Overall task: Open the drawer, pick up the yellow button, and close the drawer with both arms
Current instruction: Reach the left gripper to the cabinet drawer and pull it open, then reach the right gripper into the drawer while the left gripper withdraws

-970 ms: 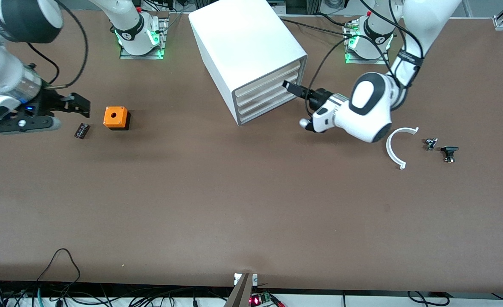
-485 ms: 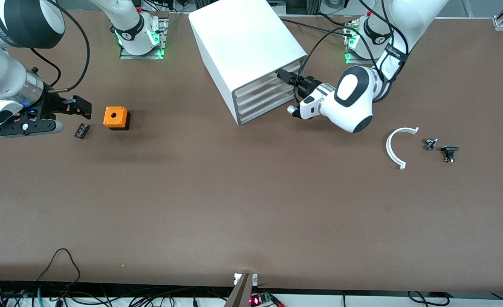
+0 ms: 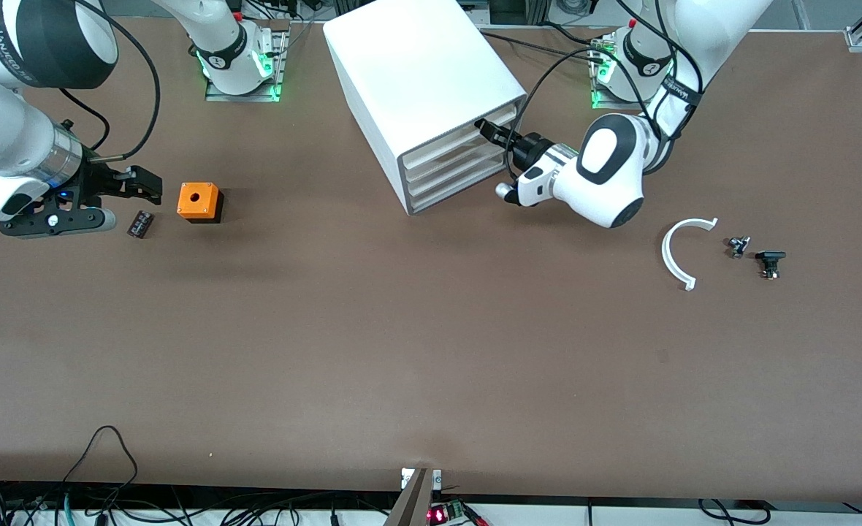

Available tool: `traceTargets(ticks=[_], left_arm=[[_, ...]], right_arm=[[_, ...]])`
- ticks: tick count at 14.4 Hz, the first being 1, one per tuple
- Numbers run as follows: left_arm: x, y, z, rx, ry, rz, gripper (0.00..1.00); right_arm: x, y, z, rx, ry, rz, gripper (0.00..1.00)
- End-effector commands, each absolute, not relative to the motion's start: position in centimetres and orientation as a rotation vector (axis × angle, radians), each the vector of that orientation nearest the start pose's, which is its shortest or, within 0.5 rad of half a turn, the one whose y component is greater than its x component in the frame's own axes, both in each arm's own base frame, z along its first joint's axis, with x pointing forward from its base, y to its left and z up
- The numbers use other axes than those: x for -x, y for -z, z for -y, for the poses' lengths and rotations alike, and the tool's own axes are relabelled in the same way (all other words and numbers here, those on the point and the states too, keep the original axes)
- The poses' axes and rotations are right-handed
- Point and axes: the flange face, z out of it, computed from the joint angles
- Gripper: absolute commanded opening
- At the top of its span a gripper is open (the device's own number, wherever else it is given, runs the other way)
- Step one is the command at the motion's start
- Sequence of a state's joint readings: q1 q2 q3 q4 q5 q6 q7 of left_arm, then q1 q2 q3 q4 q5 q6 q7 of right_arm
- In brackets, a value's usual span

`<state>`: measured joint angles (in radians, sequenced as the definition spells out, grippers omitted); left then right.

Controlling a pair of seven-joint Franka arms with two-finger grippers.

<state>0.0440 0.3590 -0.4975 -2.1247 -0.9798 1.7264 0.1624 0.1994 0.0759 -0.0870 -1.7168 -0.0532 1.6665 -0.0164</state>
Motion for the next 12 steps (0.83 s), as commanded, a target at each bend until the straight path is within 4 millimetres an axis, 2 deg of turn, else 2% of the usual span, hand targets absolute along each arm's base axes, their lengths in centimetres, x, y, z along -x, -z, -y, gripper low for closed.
traceTargets(ticks=[1, 3, 6, 7, 8, 10, 12], left_arm=[[-47.2, -27.2, 24.2, -2.083, 0.805, -0.056, 0.00], [-49.9, -27.8, 22.4, -2.133, 0.665, -0.102, 0.00], [-51.6, -28.7, 21.5, -2.156, 0.572, -0.120, 0.00], [-51.7, -28.8, 21.5, -2.153, 0.576, -0.142, 0.25], [-51.8, -28.9, 21.3, -2.153, 0.568, -0.138, 0.99], [-52.3, -29.9, 20.4, -2.167, 0.524, -0.146, 1.00], [-53.5, -31.6, 18.4, -2.193, 0.430, -0.170, 1.00]], right_arm=[[-57.3, -51.7, -7.9, 3.157, -0.209, 0.266, 1.00], [-57.6, -50.3, -9.6, 3.150, -0.239, 0.306, 1.00], [-58.3, -49.4, -14.2, 3.148, -0.196, 0.414, 1.00], [-58.3, -49.1, -16.2, 3.144, -0.183, 0.471, 1.00], [-58.1, -49.2, -18.0, 3.135, -0.158, 0.516, 1.00], [-58.0, -49.9, -22.2, 3.035, -0.102, 0.556, 1.00], [-58.2, -51.3, -26.3, 2.883, -0.078, 0.553, 1.00]])
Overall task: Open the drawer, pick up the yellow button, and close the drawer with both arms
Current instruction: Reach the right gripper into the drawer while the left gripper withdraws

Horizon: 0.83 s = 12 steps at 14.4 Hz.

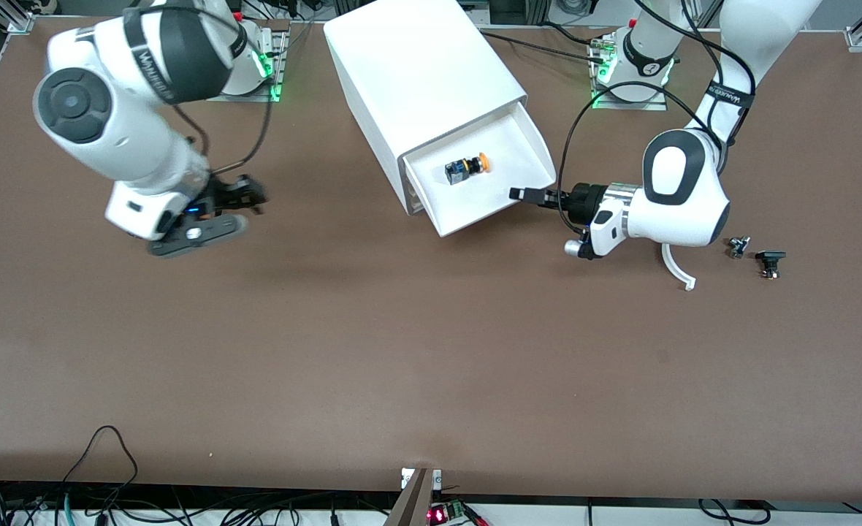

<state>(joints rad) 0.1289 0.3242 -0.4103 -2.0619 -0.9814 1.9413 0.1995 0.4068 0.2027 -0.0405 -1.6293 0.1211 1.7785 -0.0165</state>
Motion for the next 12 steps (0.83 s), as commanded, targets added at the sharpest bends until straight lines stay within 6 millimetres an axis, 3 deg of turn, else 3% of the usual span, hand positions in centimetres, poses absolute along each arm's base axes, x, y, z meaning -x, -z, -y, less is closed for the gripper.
traceTargets(ticks=[1, 3, 5, 7, 8, 12], left_arm=[[-54.2, -32.2, 16.6, -2.203, 0.380, -0.195, 1.00], [-55.4, -33.5, 12.2, -2.238, 0.291, -0.257, 1.00], [-57.5, -36.7, 6.8, -2.246, 0.157, -0.333, 1.00], [-57.8, -38.1, 4.3, -2.255, 0.110, -0.357, 1.00], [-57.8, -38.5, 2.0, -2.301, 0.084, -0.355, 1.00], [-59.0, -46.1, -1.7, -2.591, -0.019, -0.131, 1.00]], right_arm=[[-57.7, -51.6, -28.6, 2.844, -0.073, 0.595, 1.00], [-56.2, -52.2, -33.7, 2.783, -0.031, 0.767, 1.00], [-55.4, -52.6, -37.8, 2.710, 0.015, 0.917, 1.00], [-54.3, -52.5, -41.9, 2.625, 0.028, 1.053, 1.00], [-53.6, -52.1, -43.8, 2.580, 0.028, 1.126, 1.00], [-54.2, -49.9, -48.5, 2.372, 0.085, 1.433, 1.00]])
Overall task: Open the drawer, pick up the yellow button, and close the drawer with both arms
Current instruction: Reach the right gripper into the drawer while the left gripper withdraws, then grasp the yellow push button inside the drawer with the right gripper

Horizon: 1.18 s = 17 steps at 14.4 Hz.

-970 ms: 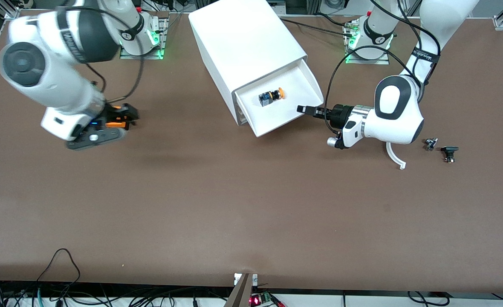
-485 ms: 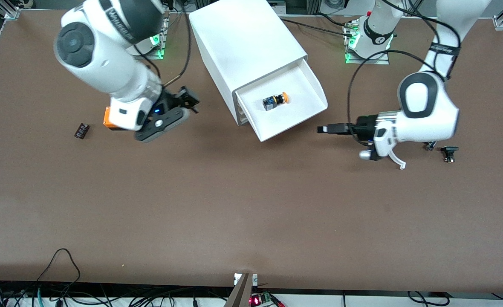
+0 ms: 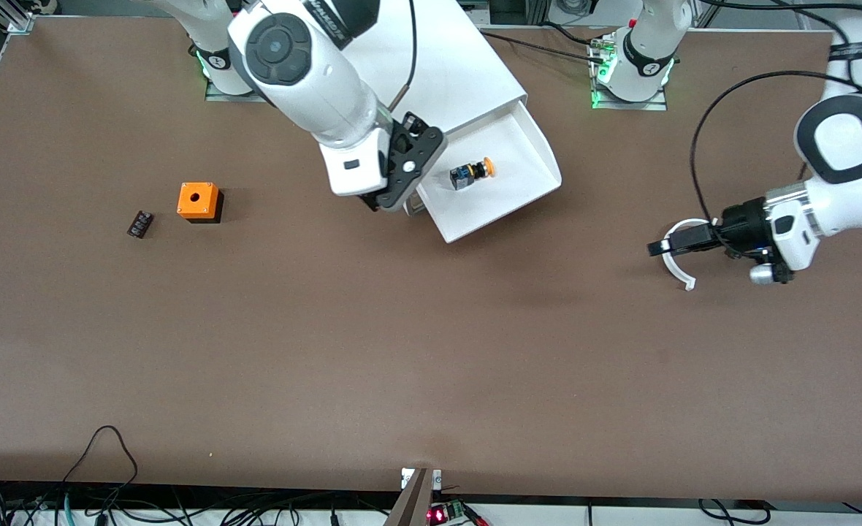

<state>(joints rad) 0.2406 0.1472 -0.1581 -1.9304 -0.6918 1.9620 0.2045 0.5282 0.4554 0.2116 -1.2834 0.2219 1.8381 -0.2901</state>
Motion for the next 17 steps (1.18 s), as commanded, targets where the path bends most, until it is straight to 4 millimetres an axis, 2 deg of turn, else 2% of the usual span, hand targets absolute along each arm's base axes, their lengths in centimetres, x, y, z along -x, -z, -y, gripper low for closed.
traceTargets(ticks=[1, 3, 5, 7, 10, 12, 14, 17], left_arm=[[-58.9, -47.9, -2.1, -2.670, -0.023, -0.075, 1.00], [-58.7, -51.4, -2.7, -2.793, -0.012, -0.048, 1.00], [-58.4, -54.7, -3.2, -2.913, 0.013, -0.107, 1.00], [-57.9, -56.9, -3.2, -2.996, 0.065, -0.195, 1.00], [-57.5, -58.0, -3.1, -3.079, 0.107, -0.351, 1.00], [-57.4, -58.1, -3.3, -3.117, 0.107, -0.357, 1.00], [-57.5, -58.9, -3.8, -3.126, 0.090, -0.370, 1.00], [-57.5, -58.9, -3.5, -3.128, 0.087, -0.349, 1.00]], right_arm=[[-53.4, -49.8, -49.9, 2.299, 0.098, 1.524, 1.00], [-50.8, -49.6, -52.7, 2.223, 0.089, 1.625, 1.00], [-49.2, -49.6, -54.2, 2.150, 0.110, 1.769, 1.00], [-48.1, -49.1, -55.2, 2.051, 0.130, 1.955, 1.00], [-48.2, -47.0, -55.5, 2.009, 0.100, 2.048, 1.00], [-48.0, -45.2, -56.0, 1.945, 0.080, 2.160, 1.00], [-48.3, -43.4, -56.1, 1.942, 0.050, 2.162, 1.00], [-47.6, -41.7, -57.0, 1.932, 0.019, 2.204, 1.00]])
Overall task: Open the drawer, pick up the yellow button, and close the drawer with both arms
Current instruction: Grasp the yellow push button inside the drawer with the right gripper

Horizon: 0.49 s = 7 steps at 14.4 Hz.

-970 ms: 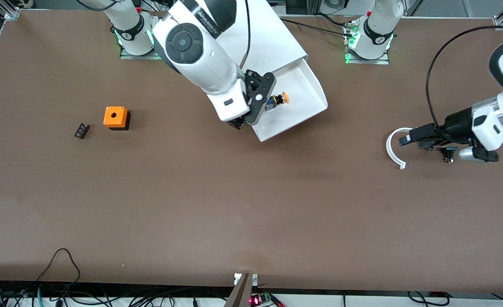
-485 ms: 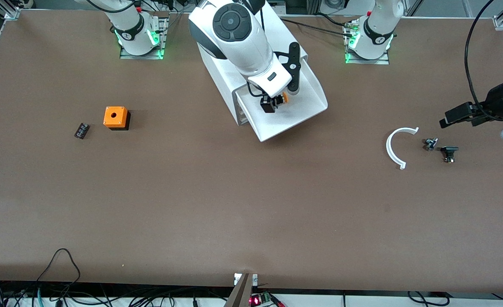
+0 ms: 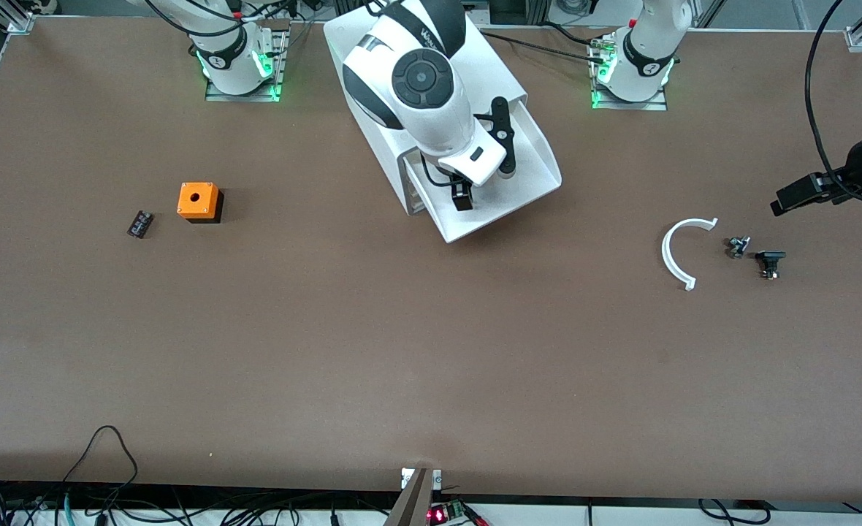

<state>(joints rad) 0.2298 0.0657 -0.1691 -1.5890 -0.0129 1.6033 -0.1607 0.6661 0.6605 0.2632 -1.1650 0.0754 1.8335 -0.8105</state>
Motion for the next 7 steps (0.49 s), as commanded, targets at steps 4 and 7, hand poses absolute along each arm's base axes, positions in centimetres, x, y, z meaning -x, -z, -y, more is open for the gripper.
traceTargets(ticks=[4, 7], left_arm=[[-57.5, -59.0, -3.5, 3.114, -0.084, 0.354, 1.00], [-57.5, -59.0, -3.4, 3.116, -0.082, 0.355, 1.00]], right_arm=[[-47.0, -40.4, -57.8, -2.180, -0.002, -2.529, 1.00], [-46.9, -40.0, -57.9, -2.159, 0.004, -2.526, 1.00]])
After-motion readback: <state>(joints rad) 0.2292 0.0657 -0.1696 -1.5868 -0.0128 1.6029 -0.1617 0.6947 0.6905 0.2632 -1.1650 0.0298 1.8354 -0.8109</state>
